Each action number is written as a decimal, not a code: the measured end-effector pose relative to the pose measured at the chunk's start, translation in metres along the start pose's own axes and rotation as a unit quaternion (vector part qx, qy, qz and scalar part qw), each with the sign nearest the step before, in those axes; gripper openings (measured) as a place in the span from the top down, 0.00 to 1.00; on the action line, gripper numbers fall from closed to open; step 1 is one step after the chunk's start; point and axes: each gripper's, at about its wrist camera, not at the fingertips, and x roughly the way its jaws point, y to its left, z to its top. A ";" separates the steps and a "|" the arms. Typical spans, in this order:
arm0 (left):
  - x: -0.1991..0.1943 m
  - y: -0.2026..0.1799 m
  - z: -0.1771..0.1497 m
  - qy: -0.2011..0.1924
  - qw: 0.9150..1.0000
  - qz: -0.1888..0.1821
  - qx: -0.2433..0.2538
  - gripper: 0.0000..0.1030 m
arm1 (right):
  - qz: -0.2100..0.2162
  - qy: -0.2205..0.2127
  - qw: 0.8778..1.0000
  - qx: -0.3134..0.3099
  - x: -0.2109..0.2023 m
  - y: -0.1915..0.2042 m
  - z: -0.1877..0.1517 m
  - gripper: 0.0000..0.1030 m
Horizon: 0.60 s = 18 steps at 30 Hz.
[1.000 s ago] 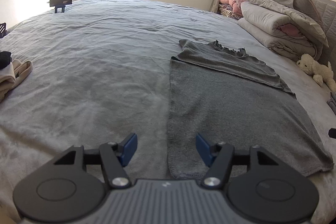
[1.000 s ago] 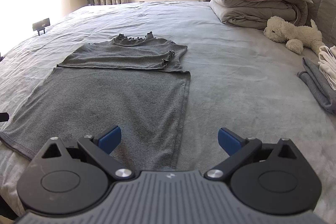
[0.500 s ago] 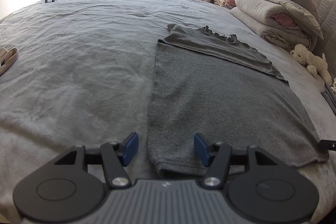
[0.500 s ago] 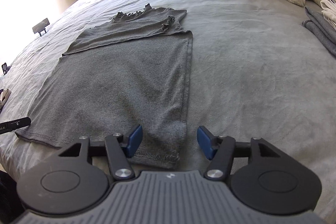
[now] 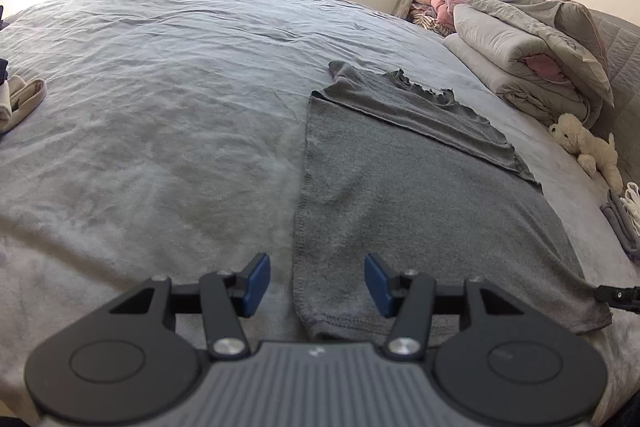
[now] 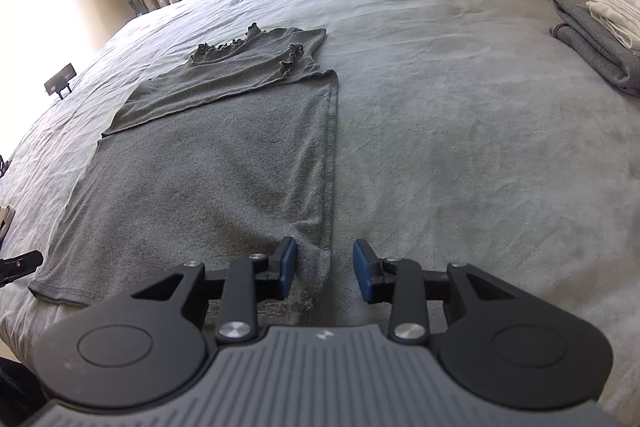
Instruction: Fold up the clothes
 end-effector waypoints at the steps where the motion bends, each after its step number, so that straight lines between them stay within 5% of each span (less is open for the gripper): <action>1: -0.001 0.003 0.001 0.001 1.000 -0.001 -0.005 0.48 | 0.004 0.004 1.000 0.007 0.000 -0.002 -0.001 0.65; 9: 0.008 0.001 -0.007 0.033 0.999 -0.007 0.004 0.46 | 0.027 0.025 0.999 0.006 0.003 0.006 -0.015 0.63; 13: 0.012 -0.005 -0.009 0.035 0.999 0.004 0.020 0.47 | 0.036 0.029 0.999 0.002 0.006 0.009 -0.017 0.89; 14: 0.013 -0.006 -0.009 0.036 0.999 0.006 0.024 0.55 | 0.038 0.028 0.999 0.004 0.006 0.009 -0.016 0.91; 16: 0.013 -0.006 -0.008 0.039 0.999 0.004 0.026 0.85 | 0.043 0.020 0.999 0.009 0.003 0.009 -0.015 0.91; 18: 0.012 -0.003 -0.006 0.045 0.999 -0.009 0.012 0.94 | 0.054 -0.003 0.998 0.019 -0.004 0.007 -0.011 0.91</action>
